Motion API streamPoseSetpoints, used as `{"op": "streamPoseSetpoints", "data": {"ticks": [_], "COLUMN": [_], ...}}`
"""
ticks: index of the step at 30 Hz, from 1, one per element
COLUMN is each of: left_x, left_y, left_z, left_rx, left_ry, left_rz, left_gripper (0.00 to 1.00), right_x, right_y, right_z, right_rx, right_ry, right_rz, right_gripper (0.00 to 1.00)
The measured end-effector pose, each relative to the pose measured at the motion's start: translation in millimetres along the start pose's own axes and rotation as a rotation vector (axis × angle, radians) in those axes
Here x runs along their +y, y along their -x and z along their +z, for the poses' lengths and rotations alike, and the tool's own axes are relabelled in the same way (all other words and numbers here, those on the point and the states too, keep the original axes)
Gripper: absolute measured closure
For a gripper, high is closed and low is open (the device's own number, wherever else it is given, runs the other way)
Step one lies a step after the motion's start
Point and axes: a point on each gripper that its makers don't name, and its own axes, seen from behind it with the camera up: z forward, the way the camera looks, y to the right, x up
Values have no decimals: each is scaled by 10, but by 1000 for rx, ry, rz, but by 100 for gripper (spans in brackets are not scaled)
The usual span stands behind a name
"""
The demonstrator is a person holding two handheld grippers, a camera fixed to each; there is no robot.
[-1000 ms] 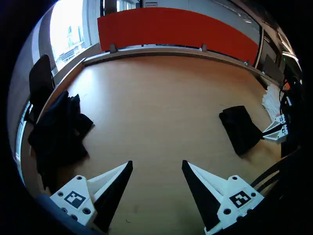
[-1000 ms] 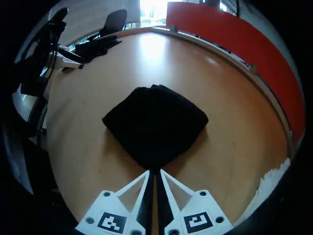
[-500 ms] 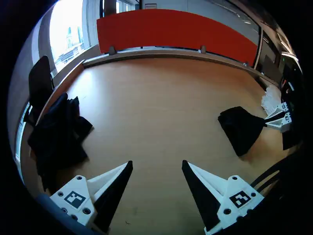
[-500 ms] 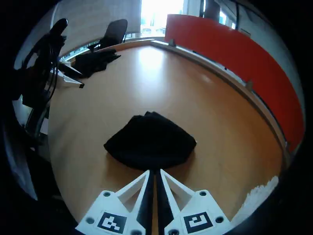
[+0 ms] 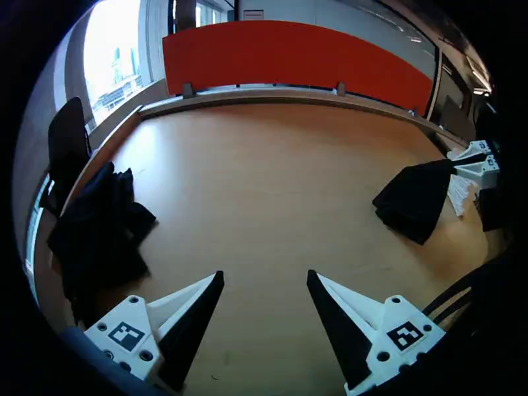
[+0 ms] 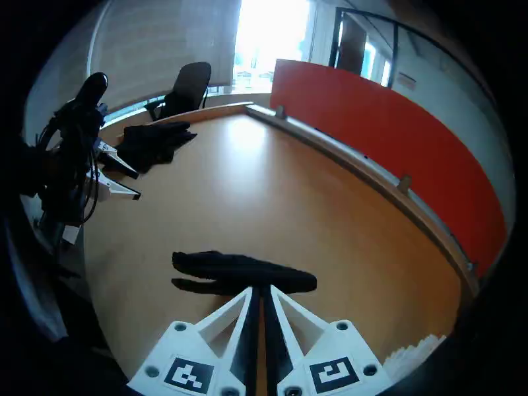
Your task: Fold towel
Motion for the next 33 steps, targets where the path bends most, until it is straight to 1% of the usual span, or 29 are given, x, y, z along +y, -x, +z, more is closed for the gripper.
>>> {"op": "streamPoseSetpoints", "data": {"ticks": [5, 10, 17, 33], "left_x": [37, 77, 110, 134], "left_y": [-54, -105, -163, -236], "left_z": [-14, -19, -19, 6], "left_rx": [12, 23, 32, 36], "left_ry": [5, 12, 19, 27], "left_rz": [1, 2, 8, 24], "left_gripper": [7, 7, 7, 7], "right_x": [106, 255, 486, 1094], "right_y": [-218, -316, -339, -334], "right_z": [-105, -221, -394, -818], "right_rx": [34, 46, 50, 53], "right_ry": [24, 59, 107, 212], "right_rz": [-13, -23, -8, 13], "right_gripper": [96, 96, 96, 96]}}
